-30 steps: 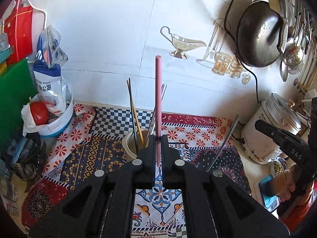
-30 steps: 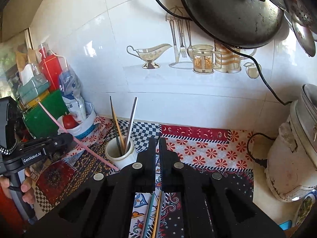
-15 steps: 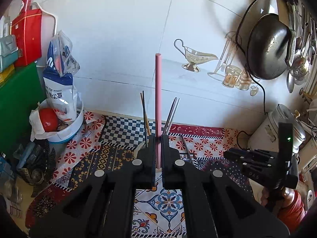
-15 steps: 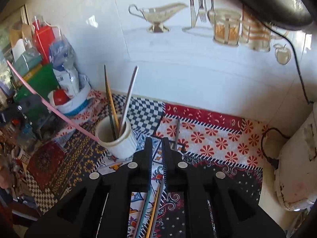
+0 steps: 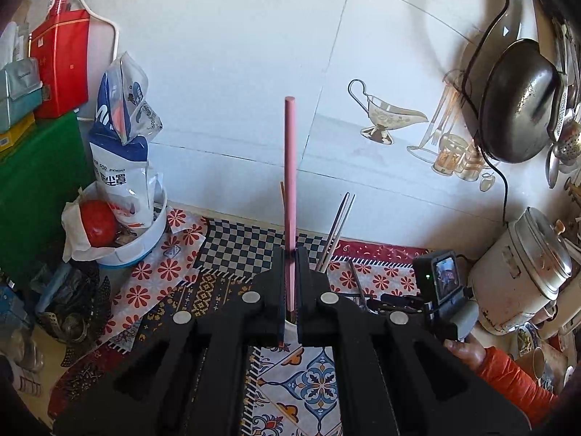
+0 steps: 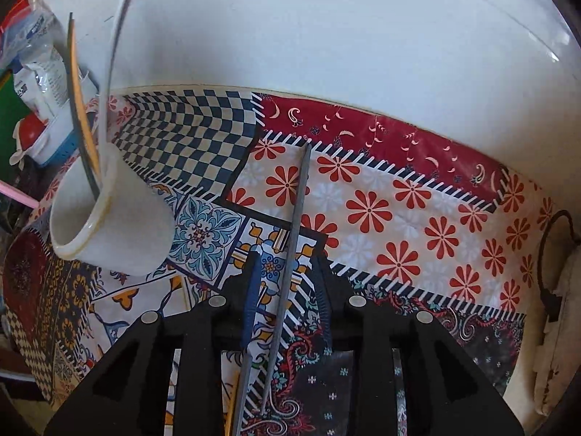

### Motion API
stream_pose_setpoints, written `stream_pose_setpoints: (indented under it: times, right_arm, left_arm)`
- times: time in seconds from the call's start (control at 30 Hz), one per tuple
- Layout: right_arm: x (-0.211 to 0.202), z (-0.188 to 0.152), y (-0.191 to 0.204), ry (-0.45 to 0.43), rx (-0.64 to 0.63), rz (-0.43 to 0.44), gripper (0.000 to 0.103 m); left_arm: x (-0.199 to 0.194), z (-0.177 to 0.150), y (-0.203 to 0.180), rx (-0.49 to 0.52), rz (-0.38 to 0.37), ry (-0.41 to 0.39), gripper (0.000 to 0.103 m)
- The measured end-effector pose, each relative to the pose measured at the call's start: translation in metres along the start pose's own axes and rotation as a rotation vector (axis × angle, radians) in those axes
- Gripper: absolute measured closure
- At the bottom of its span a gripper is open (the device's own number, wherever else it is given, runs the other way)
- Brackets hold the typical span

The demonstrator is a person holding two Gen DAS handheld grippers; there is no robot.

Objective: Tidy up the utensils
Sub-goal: 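Carry both held sticks above the white cup, tips pointing down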

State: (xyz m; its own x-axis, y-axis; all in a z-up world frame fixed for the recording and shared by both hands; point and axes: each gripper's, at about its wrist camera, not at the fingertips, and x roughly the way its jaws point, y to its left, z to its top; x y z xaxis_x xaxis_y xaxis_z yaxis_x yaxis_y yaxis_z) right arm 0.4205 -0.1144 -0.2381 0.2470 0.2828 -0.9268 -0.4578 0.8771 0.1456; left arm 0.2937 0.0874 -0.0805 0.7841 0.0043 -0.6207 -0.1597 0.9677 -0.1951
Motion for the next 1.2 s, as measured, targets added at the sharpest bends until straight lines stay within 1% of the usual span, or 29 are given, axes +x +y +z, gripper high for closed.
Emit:
stream_pose_setpoints:
  times: [0.23, 0.37, 0.4, 0.47, 0.53, 0.57, 0.63, 0.77, 0.87, 0.97, 1.1, 1.2]
  right_arm:
    - [0.027, 0.014, 0.0, 0.029, 0.001, -0.023, 0.079]
    - [0.04, 0.015, -0.002, 0.055, 0.009, -0.03, 0.079]
    - [0.039, 0.015, 0.0, 0.03, 0.002, -0.039, 0.08]
    - [0.04, 0.014, 0.0, 0.025, -0.01, -0.056, 0.083]
    - [0.039, 0.012, -0.001, 0.013, -0.015, -0.077, 0.093]
    - [0.039, 0.011, -0.001, 0.01, -0.015, -0.082, 0.095]
    - [0.042, 0.011, 0.001, 0.009, -0.006, -0.074, 0.097]
    - [0.041, 0.008, -0.012, 0.018, 0.03, -0.045, 0.098]
    - [0.026, 0.003, -0.023, -0.007, 0.057, -0.027, 0.098]
    - [-0.006, -0.002, -0.029, -0.057, 0.082, 0.004, 0.098]
    - [-0.053, -0.001, -0.03, -0.151, 0.088, 0.035, 0.098]
    - [-0.089, 0.006, -0.023, -0.233, 0.077, 0.064, 0.098]
  left_arm:
    - [0.013, 0.002, -0.001, -0.002, 0.005, 0.017, 0.1]
    - [0.018, 0.002, -0.001, -0.001, 0.007, 0.027, 0.1]
    - [0.02, 0.002, -0.001, 0.0, 0.007, 0.03, 0.1]
    - [0.022, 0.002, -0.002, 0.001, 0.008, 0.036, 0.1]
    - [0.025, 0.002, -0.002, 0.001, 0.007, 0.041, 0.1]
    - [0.025, 0.002, -0.003, 0.0, 0.006, 0.043, 0.1]
    - [0.027, 0.002, -0.005, 0.0, 0.003, 0.047, 0.1]
    - [0.027, 0.0, -0.008, 0.013, 0.002, 0.051, 0.1]
    - [0.025, -0.001, -0.01, 0.021, 0.002, 0.05, 0.1]
    - [0.023, 0.0, -0.011, 0.024, 0.002, 0.045, 0.1]
    - [0.021, 0.001, -0.011, 0.024, 0.003, 0.039, 0.1]
    - [0.021, 0.001, -0.012, 0.027, 0.005, 0.037, 0.1]
